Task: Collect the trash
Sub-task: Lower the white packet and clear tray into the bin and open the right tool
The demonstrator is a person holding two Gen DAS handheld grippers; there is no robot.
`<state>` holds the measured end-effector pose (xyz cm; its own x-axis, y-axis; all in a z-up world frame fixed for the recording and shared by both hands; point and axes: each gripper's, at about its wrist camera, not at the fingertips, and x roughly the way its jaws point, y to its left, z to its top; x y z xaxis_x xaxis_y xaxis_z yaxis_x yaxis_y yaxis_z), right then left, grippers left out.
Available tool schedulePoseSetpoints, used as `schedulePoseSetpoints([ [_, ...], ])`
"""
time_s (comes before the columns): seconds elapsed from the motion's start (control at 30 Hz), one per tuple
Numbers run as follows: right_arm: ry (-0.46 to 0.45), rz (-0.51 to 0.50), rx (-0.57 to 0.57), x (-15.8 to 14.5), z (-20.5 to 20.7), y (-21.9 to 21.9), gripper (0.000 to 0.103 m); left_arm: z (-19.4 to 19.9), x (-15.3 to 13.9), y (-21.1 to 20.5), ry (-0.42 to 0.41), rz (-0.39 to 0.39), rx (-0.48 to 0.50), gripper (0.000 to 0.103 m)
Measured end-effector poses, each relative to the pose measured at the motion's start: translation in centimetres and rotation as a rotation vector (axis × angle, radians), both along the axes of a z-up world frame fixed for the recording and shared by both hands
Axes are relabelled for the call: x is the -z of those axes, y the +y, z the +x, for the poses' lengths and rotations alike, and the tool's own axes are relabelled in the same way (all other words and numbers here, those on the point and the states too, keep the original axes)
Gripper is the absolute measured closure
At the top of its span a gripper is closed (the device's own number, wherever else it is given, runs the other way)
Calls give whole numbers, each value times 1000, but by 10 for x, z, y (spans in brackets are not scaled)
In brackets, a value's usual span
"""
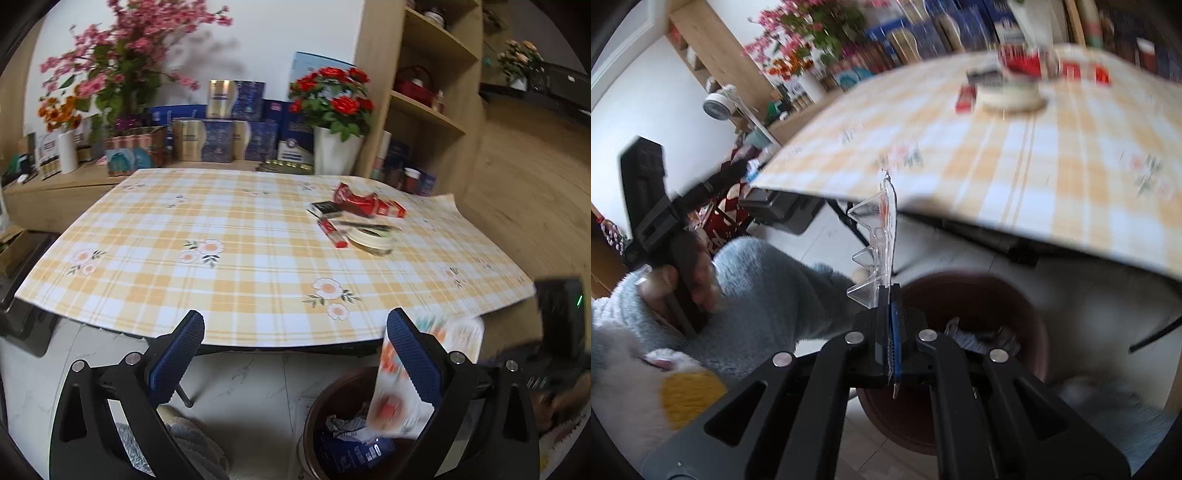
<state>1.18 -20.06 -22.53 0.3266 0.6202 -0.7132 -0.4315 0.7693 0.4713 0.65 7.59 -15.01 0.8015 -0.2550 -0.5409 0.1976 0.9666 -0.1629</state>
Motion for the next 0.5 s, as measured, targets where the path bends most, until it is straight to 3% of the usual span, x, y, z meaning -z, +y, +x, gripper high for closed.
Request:
schedulePoseSetpoints([
  [0.23,162,-33,18,41,7,1,97,2,11,-1,21,7,-31,6],
  [0.37,290,-102,67,71,17,-3,97,5,16,-6,31,18,-23,6],
  [0.5,338,-137,87,83,21,-5,97,6,18,-8,35,26,-14,6],
])
